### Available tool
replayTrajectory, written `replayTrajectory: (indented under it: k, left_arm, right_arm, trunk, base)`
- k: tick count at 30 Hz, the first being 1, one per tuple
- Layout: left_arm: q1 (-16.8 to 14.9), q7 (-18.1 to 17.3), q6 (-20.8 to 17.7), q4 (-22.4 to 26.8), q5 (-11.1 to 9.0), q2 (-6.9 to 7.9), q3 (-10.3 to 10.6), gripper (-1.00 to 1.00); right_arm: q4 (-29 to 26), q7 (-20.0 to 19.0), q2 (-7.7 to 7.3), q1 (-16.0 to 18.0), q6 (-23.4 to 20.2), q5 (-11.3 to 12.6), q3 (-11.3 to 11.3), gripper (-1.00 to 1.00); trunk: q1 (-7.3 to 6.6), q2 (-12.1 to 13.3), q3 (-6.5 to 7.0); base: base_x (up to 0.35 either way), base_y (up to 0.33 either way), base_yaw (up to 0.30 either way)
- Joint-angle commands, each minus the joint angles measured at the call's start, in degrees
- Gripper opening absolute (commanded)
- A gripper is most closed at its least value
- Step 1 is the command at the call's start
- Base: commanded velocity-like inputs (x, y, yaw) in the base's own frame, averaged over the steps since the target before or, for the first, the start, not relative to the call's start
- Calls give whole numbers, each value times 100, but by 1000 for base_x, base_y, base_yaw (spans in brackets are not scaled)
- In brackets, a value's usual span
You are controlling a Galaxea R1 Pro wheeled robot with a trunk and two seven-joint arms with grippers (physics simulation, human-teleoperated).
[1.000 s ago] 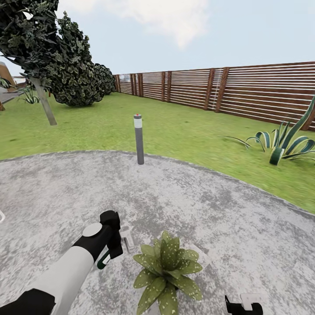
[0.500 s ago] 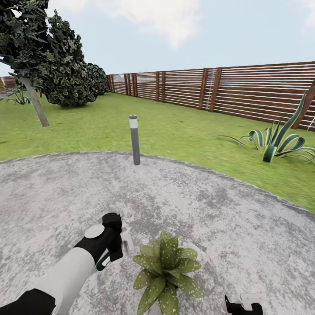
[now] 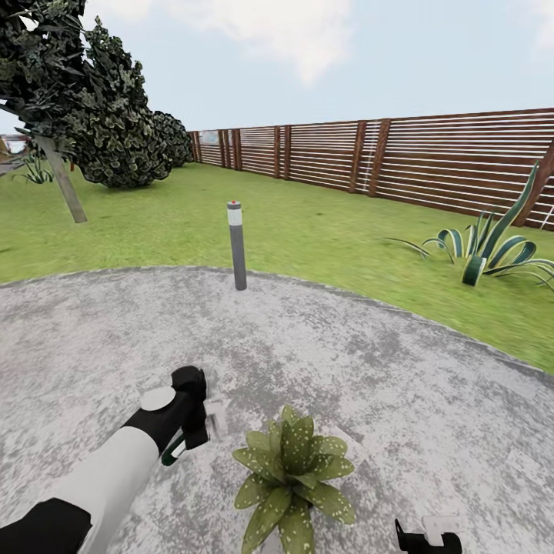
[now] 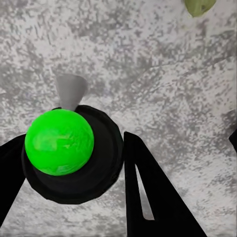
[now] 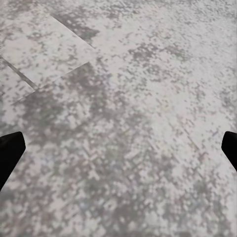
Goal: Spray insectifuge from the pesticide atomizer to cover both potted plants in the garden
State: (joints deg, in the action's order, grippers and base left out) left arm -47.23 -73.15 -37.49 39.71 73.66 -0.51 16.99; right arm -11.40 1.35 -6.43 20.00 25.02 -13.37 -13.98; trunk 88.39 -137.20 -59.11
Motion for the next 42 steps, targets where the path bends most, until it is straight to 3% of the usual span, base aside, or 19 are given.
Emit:
replayTrajectory:
  k: [1,7,10,12,14,17,18,20,21,22,27,30,42]
  left_arm:
    - [3,-36,-57,1,12,26,4,-100]
    - [286,5,-49,-276,-113,117,-17,-100]
    - [486,372,-48,-355,-225,121,-13,-100]
    - [518,623,-42,-370,-786,133,-40,-100]
    - [588,959,-40,-440,-1123,153,-71,-100]
    - [660,1646,-42,-591,-1350,162,-132,-100]
    - [675,1987,-38,-653,-1537,165,-520,-100]
    - [679,2149,-15,-669,-1603,165,-1014,-100]
    - [691,2255,238,-679,-1740,162,-1500,-100]
    - [696,2265,554,-679,-1836,153,-1555,-100]
    - [714,2307,773,-696,-1896,265,-1657,-100]
    - [891,2613,792,-720,-1904,334,-1676,-100]
    - [952,2756,796,-719,-1908,350,-1703,-100]
  right_arm:
    - [6,14,1,4,20,-60,-35,100]
    - [6,14,-3,4,20,-60,-35,100]
    - [6,14,-7,4,20,-60,-35,100]
    - [6,8,-7,-1,20,-60,-35,100]
    - [6,10,-7,-9,20,-60,-35,100]
    - [0,12,-4,-13,20,-60,-35,100]
    - [3,13,0,-16,20,-60,-35,100]
    - [1,14,1,-14,26,-60,-35,100]
    - [-1,14,2,-13,29,-59,-35,100]
    - [-2,14,2,-13,29,-60,-35,100]
    - [6,14,2,-14,29,-60,-35,100]
    - [6,14,7,-13,29,-60,-35,100]
    - [6,14,10,-13,28,-60,-35,100]
  trunk:
    - [-1,-2,-5]
    - [-1,-2,-5]
    - [-1,-2,-5]
    - [-1,-2,-5]
    - [-1,-2,-5]
    - [-1,-2,-5]
    - [-1,-2,-5]
    - [-1,-2,-5]
    - [-1,-2,-5]
    - [-1,-2,-5]
    - [-1,-2,-5]
    - [-1,-2,-3]
    - [-1,-2,-1]
  base:
    - [0,0,0]
    - [0,0,0]
    - [0,0,0]
    - [0,0,0]
    - [0,0,0]
    - [0,0,0]
    - [0,0,0]
    - [0,0,0]
    - [0,0,124]
    - [0,0,227]
    - [-128,-112,272]
    - [-225,-190,274]
    - [-244,-191,84]
